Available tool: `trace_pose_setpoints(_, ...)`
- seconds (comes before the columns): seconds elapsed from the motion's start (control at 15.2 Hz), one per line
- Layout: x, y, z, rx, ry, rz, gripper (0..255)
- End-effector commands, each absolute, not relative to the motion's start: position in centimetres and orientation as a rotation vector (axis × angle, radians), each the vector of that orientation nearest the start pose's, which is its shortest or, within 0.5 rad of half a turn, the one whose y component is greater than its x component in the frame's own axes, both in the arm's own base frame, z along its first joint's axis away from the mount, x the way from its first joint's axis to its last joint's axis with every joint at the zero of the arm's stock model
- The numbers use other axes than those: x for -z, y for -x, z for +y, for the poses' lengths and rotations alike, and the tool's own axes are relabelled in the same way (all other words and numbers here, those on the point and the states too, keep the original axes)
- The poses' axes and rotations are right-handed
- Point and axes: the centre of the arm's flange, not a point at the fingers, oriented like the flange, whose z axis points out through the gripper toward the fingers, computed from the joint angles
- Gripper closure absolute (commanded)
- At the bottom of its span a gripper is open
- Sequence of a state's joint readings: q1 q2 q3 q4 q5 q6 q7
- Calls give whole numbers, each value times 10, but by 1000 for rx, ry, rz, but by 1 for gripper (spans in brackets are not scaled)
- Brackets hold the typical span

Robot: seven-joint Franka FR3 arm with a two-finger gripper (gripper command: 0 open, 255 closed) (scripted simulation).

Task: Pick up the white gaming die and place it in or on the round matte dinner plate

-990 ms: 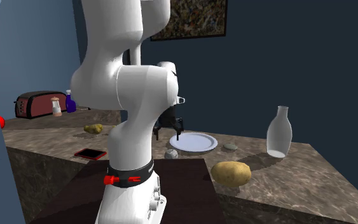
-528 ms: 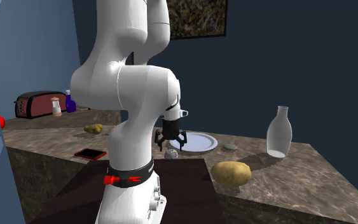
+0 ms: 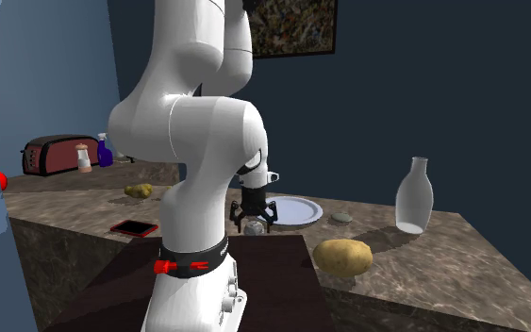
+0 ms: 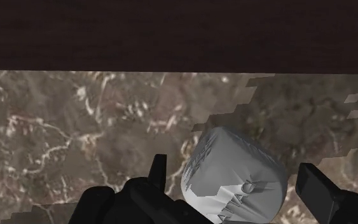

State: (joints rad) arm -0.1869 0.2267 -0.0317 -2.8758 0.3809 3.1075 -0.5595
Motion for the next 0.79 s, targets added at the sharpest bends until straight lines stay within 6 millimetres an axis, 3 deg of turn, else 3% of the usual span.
trace_pose_setpoints(0.0, -135, -317, -104, 14, 3137, 61, 0)
trace_pose_setpoints(0.2, -135, -317, -104, 14, 3137, 61, 0)
trace_pose_setpoints(0.26, -135, -317, -104, 14, 3137, 61, 255)
trace_pose_setpoints(0.73, -135, -317, -103, 14, 3137, 61, 255)
